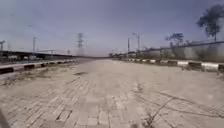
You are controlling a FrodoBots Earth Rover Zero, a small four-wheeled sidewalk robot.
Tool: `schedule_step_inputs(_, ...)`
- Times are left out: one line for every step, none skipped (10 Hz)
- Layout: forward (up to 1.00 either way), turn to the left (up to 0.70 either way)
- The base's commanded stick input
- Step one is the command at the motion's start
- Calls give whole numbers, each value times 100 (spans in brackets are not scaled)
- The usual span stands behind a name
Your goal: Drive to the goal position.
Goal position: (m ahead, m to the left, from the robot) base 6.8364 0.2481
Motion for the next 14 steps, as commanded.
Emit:
schedule_step_inputs(100, 0)
schedule_step_inputs(100, 0)
schedule_step_inputs(100, 0)
schedule_step_inputs(100, 0)
schedule_step_inputs(100, 0)
schedule_step_inputs(100, 0)
schedule_step_inputs(100, 0)
schedule_step_inputs(100, 0)
schedule_step_inputs(100, 0)
schedule_step_inputs(100, 0)
schedule_step_inputs(100, 0)
schedule_step_inputs(100, 0)
schedule_step_inputs(100, 0)
schedule_step_inputs(100, 0)
